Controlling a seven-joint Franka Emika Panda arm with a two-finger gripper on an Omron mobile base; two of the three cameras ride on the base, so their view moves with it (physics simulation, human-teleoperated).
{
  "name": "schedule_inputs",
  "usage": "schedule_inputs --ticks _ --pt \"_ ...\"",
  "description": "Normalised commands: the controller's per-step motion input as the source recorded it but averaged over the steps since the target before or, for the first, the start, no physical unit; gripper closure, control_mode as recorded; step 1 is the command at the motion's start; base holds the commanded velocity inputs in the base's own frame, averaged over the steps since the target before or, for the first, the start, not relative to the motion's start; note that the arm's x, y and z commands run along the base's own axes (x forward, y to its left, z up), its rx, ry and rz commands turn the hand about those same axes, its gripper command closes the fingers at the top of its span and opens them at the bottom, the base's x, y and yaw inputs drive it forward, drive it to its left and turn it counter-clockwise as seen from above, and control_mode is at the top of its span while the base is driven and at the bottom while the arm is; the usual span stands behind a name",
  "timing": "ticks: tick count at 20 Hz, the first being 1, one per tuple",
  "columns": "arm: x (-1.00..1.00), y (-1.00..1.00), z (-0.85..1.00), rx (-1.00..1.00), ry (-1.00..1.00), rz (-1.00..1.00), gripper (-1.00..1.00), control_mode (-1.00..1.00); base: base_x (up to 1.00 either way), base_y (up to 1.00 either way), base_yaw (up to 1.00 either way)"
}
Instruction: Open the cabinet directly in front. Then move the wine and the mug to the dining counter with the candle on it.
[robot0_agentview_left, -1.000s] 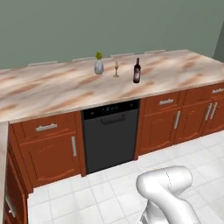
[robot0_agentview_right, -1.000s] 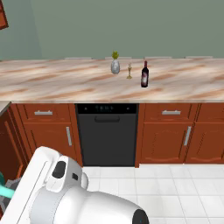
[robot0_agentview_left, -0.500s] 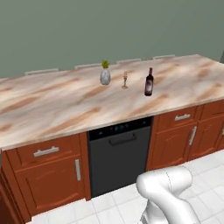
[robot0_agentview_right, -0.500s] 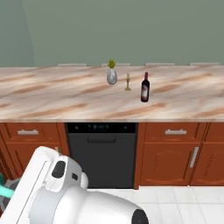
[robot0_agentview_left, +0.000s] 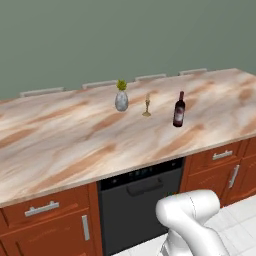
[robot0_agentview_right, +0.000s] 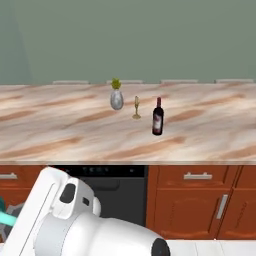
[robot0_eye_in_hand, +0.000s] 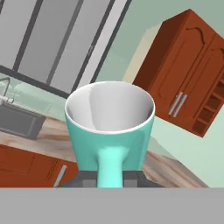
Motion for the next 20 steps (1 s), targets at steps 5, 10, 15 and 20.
schedule_inputs --ticks 5,10,15,20 --pt "0.00 0.00 0.00 0.00 0.00 0.00 1.00 1.00 0.72 -0.04 0.00" --pt "0.00 0.00 0.00 0.00 0.00 0.00 1.00 1.00 0.66 0.00 0.00" --pt "0.00 0.00 0.00 0.00 0.00 0.00 1.00 1.00 0.64 0.02 0.00" --pt "0.00 0.00 0.00 0.00 0.00 0.00 1.00 1.00 0.54 0.01 0.00"
